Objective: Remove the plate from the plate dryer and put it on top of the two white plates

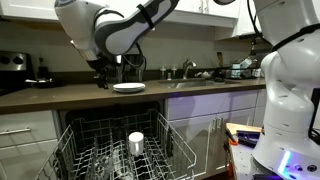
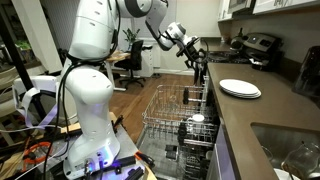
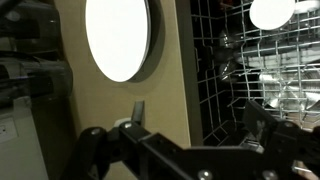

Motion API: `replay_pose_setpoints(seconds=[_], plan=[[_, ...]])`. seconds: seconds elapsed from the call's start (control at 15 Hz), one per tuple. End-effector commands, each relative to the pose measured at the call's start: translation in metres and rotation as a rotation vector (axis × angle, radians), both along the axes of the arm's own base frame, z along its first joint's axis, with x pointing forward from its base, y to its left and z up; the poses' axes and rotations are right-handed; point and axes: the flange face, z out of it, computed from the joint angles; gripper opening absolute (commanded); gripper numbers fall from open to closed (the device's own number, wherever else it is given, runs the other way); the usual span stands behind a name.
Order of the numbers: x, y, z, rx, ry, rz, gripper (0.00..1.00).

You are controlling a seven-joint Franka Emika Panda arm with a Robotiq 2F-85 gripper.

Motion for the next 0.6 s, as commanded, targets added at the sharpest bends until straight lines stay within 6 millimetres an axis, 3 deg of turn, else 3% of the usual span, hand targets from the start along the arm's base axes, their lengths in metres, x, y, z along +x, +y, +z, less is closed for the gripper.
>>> replay_pose_setpoints(seconds=[0.0,0.27,0.33,0.53], plan=[[-0.030,0.026,0.021,0.022,0.034,0.048,1.00],[-0.056,0.059,0.030,0.053,0.042,0.106,1.00],[-0.038,0.056,0.022,0.044,0.009,0.078,1.00],[-0.050,0.066,0.026,0.050,0.014,0.096,1.00]])
